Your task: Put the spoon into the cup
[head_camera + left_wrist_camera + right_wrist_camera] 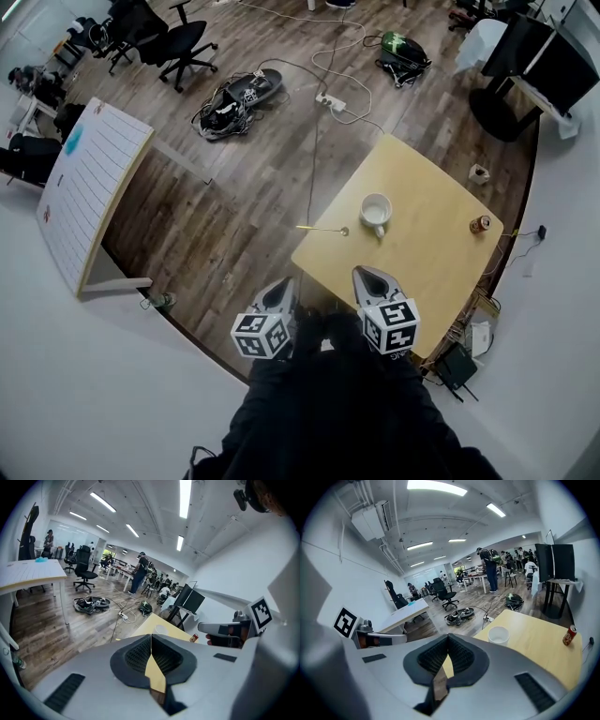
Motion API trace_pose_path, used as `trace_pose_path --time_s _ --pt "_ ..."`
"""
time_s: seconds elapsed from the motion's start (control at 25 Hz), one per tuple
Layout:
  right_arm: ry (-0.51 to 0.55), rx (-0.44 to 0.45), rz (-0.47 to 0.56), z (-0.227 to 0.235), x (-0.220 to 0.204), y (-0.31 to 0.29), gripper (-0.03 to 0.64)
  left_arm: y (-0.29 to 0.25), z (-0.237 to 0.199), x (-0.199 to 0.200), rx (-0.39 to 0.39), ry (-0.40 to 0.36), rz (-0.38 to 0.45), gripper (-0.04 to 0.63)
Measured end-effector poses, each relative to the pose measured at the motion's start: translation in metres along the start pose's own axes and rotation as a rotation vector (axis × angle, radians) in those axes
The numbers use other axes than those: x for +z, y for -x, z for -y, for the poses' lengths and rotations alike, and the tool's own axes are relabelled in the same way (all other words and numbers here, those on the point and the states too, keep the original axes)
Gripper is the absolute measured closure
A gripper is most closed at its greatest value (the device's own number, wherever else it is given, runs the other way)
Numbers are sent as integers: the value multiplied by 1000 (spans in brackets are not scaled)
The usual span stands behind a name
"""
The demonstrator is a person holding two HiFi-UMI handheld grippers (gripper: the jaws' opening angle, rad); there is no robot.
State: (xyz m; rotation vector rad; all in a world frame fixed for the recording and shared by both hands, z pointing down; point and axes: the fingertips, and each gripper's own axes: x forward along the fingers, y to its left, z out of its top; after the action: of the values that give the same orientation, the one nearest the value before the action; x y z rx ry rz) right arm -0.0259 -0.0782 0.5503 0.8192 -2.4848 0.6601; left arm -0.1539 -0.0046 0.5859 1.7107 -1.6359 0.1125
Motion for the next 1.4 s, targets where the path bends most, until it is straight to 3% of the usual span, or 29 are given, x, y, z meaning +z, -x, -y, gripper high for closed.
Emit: trace_pose_path --time_s 0.28,0.76,1.2,1.24,1.32,1.4 --pt "-41 -15 -26 16 -6 -14 595 -31 -19 6 8 22 -38 561" --pt "-86 -82 -98 48 5 -74 595 -120 -84 2 -49 51 -132 561" --pt "-120 -111 -166 70 11 -124 595 -209 -148 -33 -90 216 -245 558" --pt "-126 -119 -171 72 10 -125 595 -215 -153 -37 -92 233 -255 544" --pt "-139 -134 -180 77 8 -128 595 -227 -163 -41 -98 283 -267 441" --pt "-150 -146 -189 84 7 -131 595 -239 -171 -43 -106 334 -268 434"
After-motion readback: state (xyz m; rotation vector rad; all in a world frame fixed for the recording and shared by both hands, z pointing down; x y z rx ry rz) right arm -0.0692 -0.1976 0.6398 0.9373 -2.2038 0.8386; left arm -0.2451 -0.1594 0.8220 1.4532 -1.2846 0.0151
